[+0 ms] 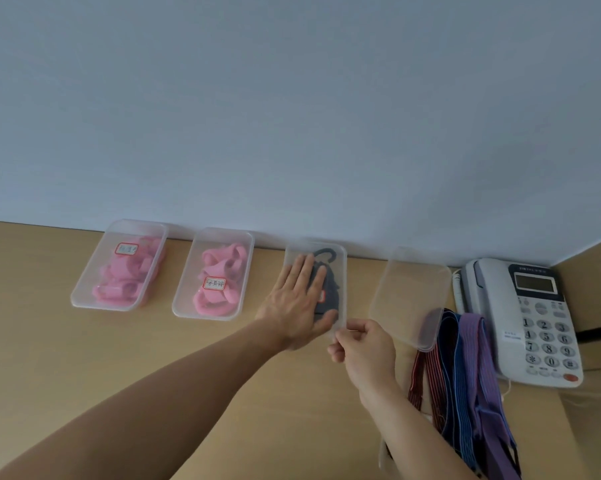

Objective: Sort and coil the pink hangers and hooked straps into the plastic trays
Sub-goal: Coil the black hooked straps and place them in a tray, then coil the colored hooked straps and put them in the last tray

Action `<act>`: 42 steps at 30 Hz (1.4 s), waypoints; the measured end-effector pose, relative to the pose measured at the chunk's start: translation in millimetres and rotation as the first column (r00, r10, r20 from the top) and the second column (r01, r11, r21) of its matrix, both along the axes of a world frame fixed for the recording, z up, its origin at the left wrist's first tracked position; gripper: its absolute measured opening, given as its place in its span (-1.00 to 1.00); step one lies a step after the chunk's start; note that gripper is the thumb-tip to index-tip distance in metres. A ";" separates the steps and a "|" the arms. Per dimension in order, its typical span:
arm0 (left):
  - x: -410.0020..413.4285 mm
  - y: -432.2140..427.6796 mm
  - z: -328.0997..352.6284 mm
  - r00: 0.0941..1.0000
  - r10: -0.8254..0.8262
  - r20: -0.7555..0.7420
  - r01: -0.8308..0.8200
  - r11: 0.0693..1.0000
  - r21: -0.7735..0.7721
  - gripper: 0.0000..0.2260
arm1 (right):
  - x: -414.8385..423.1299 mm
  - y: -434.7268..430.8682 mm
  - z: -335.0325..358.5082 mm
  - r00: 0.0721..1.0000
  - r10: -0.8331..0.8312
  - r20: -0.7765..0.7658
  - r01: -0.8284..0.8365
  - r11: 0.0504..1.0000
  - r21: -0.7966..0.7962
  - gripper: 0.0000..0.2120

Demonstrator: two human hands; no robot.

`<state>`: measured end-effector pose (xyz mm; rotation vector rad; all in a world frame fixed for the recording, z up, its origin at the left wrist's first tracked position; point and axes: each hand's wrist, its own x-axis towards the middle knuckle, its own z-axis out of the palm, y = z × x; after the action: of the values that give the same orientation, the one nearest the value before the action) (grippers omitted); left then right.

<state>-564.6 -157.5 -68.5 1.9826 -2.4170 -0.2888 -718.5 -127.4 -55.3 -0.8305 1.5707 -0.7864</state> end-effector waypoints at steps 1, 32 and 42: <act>-0.8 -3.1 0.1 1.000 -0.007 0.000 0.007 1.000 -0.005 -0.19 | -0.3 -1.5 -0.6 1.000 -0.009 -0.001 0.009 1.000 -0.002 -0.88; -75.9 25.7 49.7 0.865 0.138 -0.482 -0.101 0.990 0.102 -0.69 | -90.2 32.7 53.0 0.822 0.108 -0.559 -0.274 0.936 -0.222 -0.86; -123.9 45.3 57.0 0.857 0.025 -0.514 0.057 0.988 0.143 -0.68 | -140.0 88.6 48.3 0.708 -0.046 -0.705 -0.164 0.960 -0.228 -0.90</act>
<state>-688.6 -112.1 -11.5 1.6476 -2.1100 -0.9036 -858.5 -38.9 -7.0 -1.5165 2.1186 -0.6761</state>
